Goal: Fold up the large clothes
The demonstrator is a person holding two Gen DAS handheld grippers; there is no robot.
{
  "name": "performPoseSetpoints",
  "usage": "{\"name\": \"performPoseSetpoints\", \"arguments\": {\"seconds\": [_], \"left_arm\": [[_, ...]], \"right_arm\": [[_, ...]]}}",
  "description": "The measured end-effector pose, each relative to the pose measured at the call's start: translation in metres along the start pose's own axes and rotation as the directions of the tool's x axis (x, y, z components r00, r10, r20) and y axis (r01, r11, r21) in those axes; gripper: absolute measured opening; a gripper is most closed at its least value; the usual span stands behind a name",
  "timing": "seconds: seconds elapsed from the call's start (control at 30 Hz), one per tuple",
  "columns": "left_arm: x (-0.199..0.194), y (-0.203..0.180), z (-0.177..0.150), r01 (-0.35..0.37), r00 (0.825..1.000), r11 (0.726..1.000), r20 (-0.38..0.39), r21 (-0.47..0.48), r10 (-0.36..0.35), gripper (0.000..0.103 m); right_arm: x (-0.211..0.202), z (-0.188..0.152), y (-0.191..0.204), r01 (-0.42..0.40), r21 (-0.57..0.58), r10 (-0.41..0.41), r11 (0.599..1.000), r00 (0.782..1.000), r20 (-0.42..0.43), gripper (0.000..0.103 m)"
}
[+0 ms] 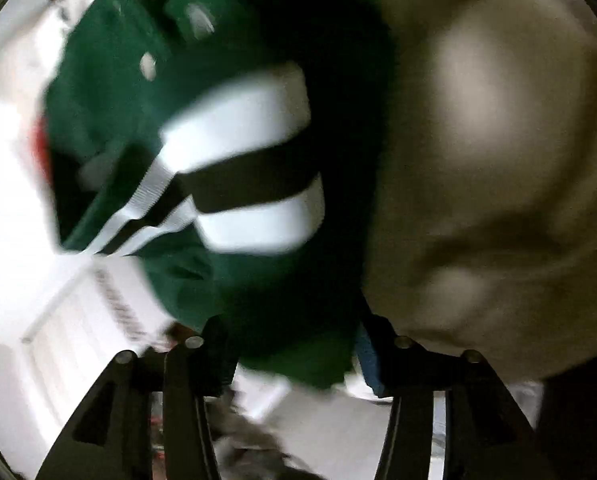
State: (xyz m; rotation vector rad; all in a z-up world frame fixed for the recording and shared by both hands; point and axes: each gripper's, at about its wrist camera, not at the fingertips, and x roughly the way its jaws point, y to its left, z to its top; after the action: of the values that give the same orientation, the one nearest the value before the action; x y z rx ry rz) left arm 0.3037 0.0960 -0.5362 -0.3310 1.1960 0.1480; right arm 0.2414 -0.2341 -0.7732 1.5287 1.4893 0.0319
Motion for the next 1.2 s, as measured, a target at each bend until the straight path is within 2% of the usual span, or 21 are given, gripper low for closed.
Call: {"name": "performPoseSetpoints", "arguments": {"seconds": [0.1, 0.2, 0.27, 0.33, 0.37, 0.47, 0.5, 0.53, 0.57, 0.63, 0.7, 0.73, 0.77, 0.83, 0.87, 0.97, 1.03, 1.07, 1.1, 1.13, 1.2], "left_arm": [[0.012, -0.026, -0.018, -0.009, 1.0, 0.998, 0.003, 0.055, 0.009, 0.098], [0.031, -0.042, -0.027, -0.053, 0.999, 0.993, -0.003, 0.103, 0.054, 0.098], [0.038, -0.044, -0.028, -0.057, 0.998, 0.994, 0.001, 0.096, 0.057, 0.098], [0.038, -0.041, -0.027, -0.049, 0.999, 0.996, 0.006, 0.077, 0.048, 0.098], [0.036, -0.041, -0.026, -0.05, 0.999, 0.996, 0.008, 0.075, 0.049, 0.098], [0.031, -0.04, -0.029, -0.061, 0.998, 0.995, 0.018, 0.077, 0.06, 0.098], [0.03, -0.039, -0.03, -0.063, 0.998, 0.995, 0.017, 0.076, 0.062, 0.098], [0.027, -0.036, -0.03, -0.06, 0.998, 0.996, 0.015, 0.068, 0.06, 0.098], [0.025, -0.035, -0.031, -0.057, 0.998, 0.996, 0.016, 0.062, 0.056, 0.098], [0.022, -0.028, -0.031, -0.04, 0.999, 0.999, 0.018, 0.036, 0.039, 0.098], [0.022, -0.022, -0.03, 0.007, 1.0, 1.0, 0.018, 0.008, -0.007, 0.098], [0.024, -0.022, -0.03, 0.027, 1.0, 1.0, 0.013, 0.0, -0.027, 0.1], [0.026, -0.023, -0.029, 0.035, 0.999, 0.999, 0.007, -0.004, -0.035, 0.1], [0.029, -0.026, -0.026, 0.012, 1.0, 1.0, -0.005, -0.001, -0.012, 0.1], [0.028, -0.027, -0.025, 0.012, 1.0, 1.0, -0.005, -0.001, -0.012, 0.1], [0.023, -0.024, -0.021, 0.016, 1.0, 1.0, 0.007, -0.015, -0.016, 0.1], [0.021, -0.021, -0.018, 0.021, 1.0, 1.0, 0.016, -0.022, -0.021, 0.1], [0.02, -0.021, -0.016, 0.017, 1.0, 1.0, 0.022, -0.02, -0.017, 0.1], [0.021, -0.021, -0.014, 0.016, 1.0, 1.0, 0.025, -0.019, -0.015, 0.1], [0.022, -0.021, -0.013, 0.012, 1.0, 1.0, 0.027, -0.017, -0.012, 0.1], [0.024, -0.021, -0.01, 0.007, 1.0, 1.0, 0.027, -0.02, -0.007, 0.1]], "right_arm": [[-0.041, 0.015, 0.022, 0.132, -0.145, -0.134, 0.981, 0.991, -0.004, 0.061], [-0.091, 0.019, 0.067, 0.265, -0.332, -0.253, 0.905, 0.964, 0.079, 0.063], [-0.108, 0.023, 0.111, 0.286, -0.451, -0.267, 0.846, 0.958, 0.106, 0.065], [-0.092, 0.013, 0.157, 0.277, -0.585, -0.269, 0.762, 0.958, 0.104, 0.065], [-0.075, 0.01, 0.187, 0.273, -0.661, -0.27, 0.699, 0.957, 0.11, 0.065], [-0.022, 0.002, 0.239, 0.234, -0.789, -0.282, 0.568, 0.956, 0.081, 0.065], [-0.001, 0.001, 0.247, 0.219, -0.816, -0.295, 0.534, 0.954, 0.063, 0.056], [0.018, 0.0, 0.251, 0.208, -0.831, -0.31, 0.515, 0.95, 0.046, 0.033], [0.026, 0.006, 0.253, 0.242, -0.822, -0.333, 0.516, 0.94, 0.068, 0.003], [0.014, 0.014, 0.248, 0.255, -0.792, -0.289, 0.554, 0.952, 0.105, 0.003], [-0.022, 0.02, 0.244, 0.347, -0.766, -0.246, 0.541, 0.936, 0.251, 0.002], [-0.035, 0.029, 0.239, 0.357, -0.734, -0.245, 0.577, 0.934, 0.261, 0.002], [-0.038, 0.041, 0.233, 0.377, -0.703, -0.269, 0.603, 0.926, 0.266, 0.002], [-0.028, 0.071, 0.225, 0.453, -0.664, -0.36, 0.595, 0.889, 0.284, 0.002], [-0.015, 0.079, 0.221, 0.453, -0.667, -0.408, 0.591, 0.881, 0.237, 0.003], [-0.024, 0.08, 0.239, 0.417, -0.694, -0.422, 0.587, 0.889, 0.177, 0.012], [-0.045, 0.071, 0.252, 0.411, -0.721, -0.372, 0.557, 0.9, 0.226, 0.042], [-0.06, 0.067, 0.261, 0.414, -0.739, -0.33, 0.532, 0.905, 0.27, 0.075], [-0.057, 0.063, 0.27, 0.419, -0.748, -0.309, 0.515, 0.905, 0.294, 0.082], [-0.056, 0.066, 0.274, 0.415, -0.762, -0.291, 0.497, 0.907, 0.304, 0.082], [-0.033, 0.081, 0.281, 0.402, -0.776, -0.341, 0.486, 0.905, 0.255, 0.083]]}}
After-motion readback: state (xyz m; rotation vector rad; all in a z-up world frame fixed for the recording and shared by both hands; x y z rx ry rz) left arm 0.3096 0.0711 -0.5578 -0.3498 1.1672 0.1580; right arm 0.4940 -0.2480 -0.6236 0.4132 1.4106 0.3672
